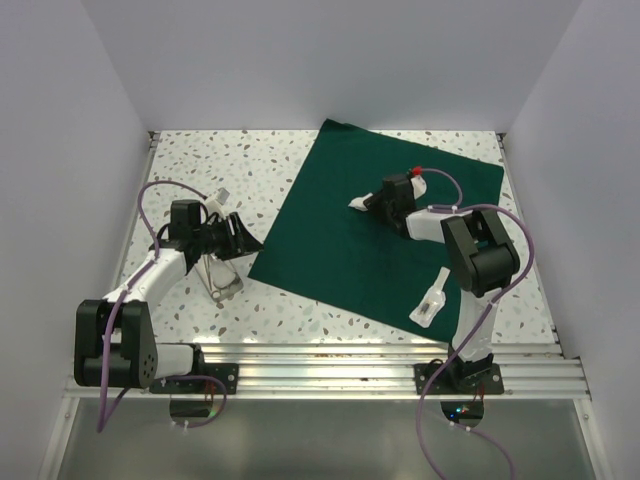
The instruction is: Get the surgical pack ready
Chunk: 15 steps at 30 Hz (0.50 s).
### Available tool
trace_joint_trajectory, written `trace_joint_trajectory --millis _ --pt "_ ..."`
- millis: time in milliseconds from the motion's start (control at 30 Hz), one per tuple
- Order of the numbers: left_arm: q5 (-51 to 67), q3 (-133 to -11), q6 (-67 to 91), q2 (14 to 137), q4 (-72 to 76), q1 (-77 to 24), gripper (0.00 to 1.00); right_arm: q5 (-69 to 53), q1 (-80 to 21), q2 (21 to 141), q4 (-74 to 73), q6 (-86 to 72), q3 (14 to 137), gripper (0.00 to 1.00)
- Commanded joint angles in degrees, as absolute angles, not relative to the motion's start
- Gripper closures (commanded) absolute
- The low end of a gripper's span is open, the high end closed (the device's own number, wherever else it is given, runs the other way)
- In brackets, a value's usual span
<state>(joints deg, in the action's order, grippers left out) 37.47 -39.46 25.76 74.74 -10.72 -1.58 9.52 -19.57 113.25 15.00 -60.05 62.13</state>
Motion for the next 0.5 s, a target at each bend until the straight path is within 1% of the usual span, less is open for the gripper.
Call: trace_joint_trajectory --millis 0,333,467 --pt "38.2 -39.4 25.0 73.7 -8.3 -1.9 0.50 8.4 -19.6 114.0 16.7 -60.8 61.8 0.60" --pt "38.3 -39.2 24.9 73.6 -8.4 -1.9 0.50 10.1 -19.3 111.4 14.2 -58.6 60.6 0.60" --pt "38.3 -39.2 24.8 73.4 -8.7 -1.9 0.50 10.3 -19.4 110.8 13.0 -59.9 60.2 0.59"
